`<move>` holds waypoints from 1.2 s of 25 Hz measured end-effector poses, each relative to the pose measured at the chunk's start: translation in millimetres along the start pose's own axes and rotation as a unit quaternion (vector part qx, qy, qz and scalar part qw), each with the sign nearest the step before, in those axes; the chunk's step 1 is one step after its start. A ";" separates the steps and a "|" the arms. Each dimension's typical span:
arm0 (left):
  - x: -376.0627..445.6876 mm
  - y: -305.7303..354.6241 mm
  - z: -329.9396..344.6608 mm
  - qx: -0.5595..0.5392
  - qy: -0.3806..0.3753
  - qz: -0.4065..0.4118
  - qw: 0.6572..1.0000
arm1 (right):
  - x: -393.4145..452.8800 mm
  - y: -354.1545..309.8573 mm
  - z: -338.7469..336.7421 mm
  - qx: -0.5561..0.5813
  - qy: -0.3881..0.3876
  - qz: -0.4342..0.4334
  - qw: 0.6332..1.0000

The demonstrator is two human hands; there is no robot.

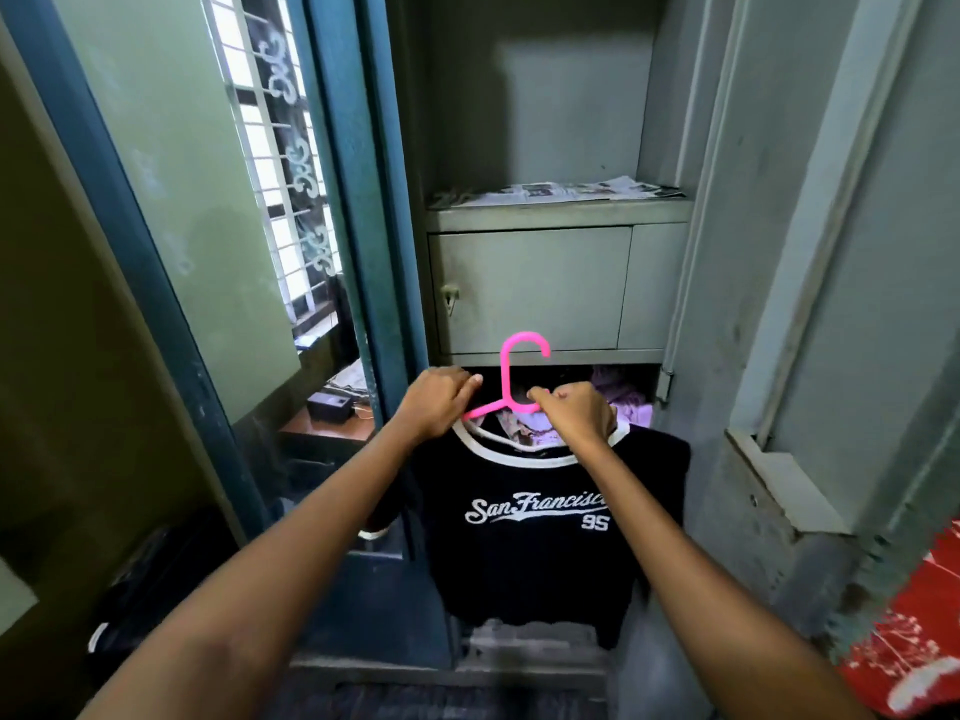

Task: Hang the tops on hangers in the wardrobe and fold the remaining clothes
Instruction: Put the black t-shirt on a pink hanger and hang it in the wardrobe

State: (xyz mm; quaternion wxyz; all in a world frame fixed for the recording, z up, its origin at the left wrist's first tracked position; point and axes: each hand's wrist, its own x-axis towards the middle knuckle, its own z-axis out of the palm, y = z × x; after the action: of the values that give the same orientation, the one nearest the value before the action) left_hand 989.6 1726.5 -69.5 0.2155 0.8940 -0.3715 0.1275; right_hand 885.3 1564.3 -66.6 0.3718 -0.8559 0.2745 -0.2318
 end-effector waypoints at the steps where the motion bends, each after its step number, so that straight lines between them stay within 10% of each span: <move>1: 13.3 -7.5 -1.1 0.147 -0.020 0.025 0.989 | 6.7 -0.9 2.9 -0.012 0.000 -0.002 1.000; 9: 37.3 -32.4 -1.8 0.612 -0.142 0.004 0.778 | 32.3 9.4 8.2 -0.047 0.004 -0.023 0.999; 23: -70.2 -11.2 -16.8 0.555 -0.095 -0.027 0.826 | -9.8 11.7 10.4 -0.002 -0.105 -0.086 0.991; 30: -161.0 -14.3 -42.7 0.591 -0.096 -0.086 0.796 | -37.1 16.1 33.7 0.028 -0.184 -0.133 0.973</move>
State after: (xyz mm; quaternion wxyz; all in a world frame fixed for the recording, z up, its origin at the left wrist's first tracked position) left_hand 885.6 1854.1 -98.7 -0.3821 0.8832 -0.1645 0.2165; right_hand 873.2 1596.1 -106.9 0.4059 -0.9018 0.0781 -0.1258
